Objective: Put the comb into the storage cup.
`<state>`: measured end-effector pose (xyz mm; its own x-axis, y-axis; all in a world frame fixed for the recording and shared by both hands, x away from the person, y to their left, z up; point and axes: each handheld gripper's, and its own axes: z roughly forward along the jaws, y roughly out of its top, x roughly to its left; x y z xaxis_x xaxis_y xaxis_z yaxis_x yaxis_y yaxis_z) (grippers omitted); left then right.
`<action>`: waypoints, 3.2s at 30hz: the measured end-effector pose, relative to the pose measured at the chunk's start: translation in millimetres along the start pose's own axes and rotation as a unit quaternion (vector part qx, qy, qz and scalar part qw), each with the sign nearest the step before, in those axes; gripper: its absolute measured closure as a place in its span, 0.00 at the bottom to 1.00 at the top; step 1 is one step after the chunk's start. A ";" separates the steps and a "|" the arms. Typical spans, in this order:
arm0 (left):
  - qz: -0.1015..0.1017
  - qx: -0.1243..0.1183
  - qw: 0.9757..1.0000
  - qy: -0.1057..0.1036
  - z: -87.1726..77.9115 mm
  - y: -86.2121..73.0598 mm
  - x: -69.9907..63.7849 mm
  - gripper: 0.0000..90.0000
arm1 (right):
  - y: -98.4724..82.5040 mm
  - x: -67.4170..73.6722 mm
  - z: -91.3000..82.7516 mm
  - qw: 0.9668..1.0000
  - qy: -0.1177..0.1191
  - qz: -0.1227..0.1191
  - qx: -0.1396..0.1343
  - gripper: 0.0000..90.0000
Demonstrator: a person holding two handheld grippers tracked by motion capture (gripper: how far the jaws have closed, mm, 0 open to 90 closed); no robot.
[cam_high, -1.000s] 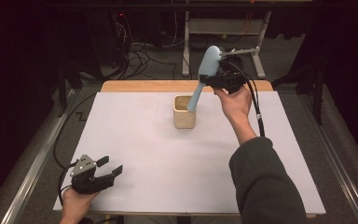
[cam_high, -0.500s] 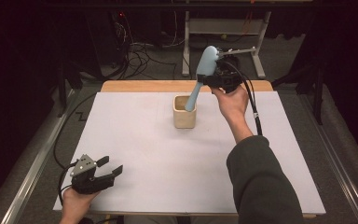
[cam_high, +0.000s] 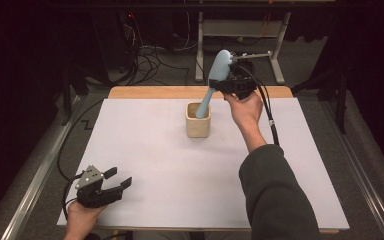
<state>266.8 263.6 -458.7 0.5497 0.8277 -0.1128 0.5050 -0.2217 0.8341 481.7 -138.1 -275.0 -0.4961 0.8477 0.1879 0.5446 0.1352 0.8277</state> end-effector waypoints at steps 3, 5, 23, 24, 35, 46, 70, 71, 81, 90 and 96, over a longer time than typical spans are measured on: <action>0.000 0.000 1.000 0.000 0.0 0.0 -0.1 0.36 | 0.0 -0.6 0.9 1.000 -0.003 0.001 -0.001 0.58; 0.000 0.000 1.000 0.000 0.1 0.0 -0.1 0.36 | 0.0 -1.0 1.2 1.000 -0.004 0.001 -0.001 0.58; 0.002 0.000 1.000 -0.001 -0.4 -0.2 -0.7 0.36 | -3.5 -1.3 17.2 1.000 -0.023 0.006 0.020 0.58; 0.002 0.000 1.000 -0.001 -0.4 -0.2 -0.7 0.36 | -3.9 -1.8 17.8 1.000 -0.022 0.006 0.021 0.58; 0.002 -0.002 1.000 0.000 -0.8 -0.3 -0.8 0.36 | -11.4 0.8 26.9 0.999 -0.029 -0.002 0.039 0.58; 0.003 -0.001 1.000 -0.001 -1.6 -0.4 -0.9 0.36 | -19.1 7.3 38.8 0.998 -0.032 -0.011 0.052 0.58; 0.004 0.000 1.000 -0.004 -0.9 -0.2 -1.2 0.36 | -29.9 3.7 47.9 0.997 -0.035 -0.012 0.071 0.57; 0.004 0.000 1.000 -0.003 -0.9 -0.2 -1.2 0.36 | -30.6 3.4 48.1 0.997 -0.035 -0.012 0.071 0.57; 0.003 -0.001 1.000 -0.003 -0.7 -0.2 -0.7 0.36 | -34.1 6.5 52.1 0.996 -0.038 -0.021 0.077 0.57; 0.003 0.000 1.000 -0.004 -0.7 -0.2 -0.8 0.36 | -35.7 6.7 54.3 0.995 -0.040 -0.024 0.083 0.57; 0.003 0.000 1.000 -0.004 -0.6 -0.2 -0.9 0.36 | -37.2 7.7 56.6 0.995 -0.040 -0.027 0.087 0.57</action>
<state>265.8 263.1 -458.4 0.5582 0.8220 -0.1129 0.5026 -0.2267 0.8343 496.0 -107.6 -334.3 -0.4759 0.8741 0.0972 0.6309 0.2623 0.7302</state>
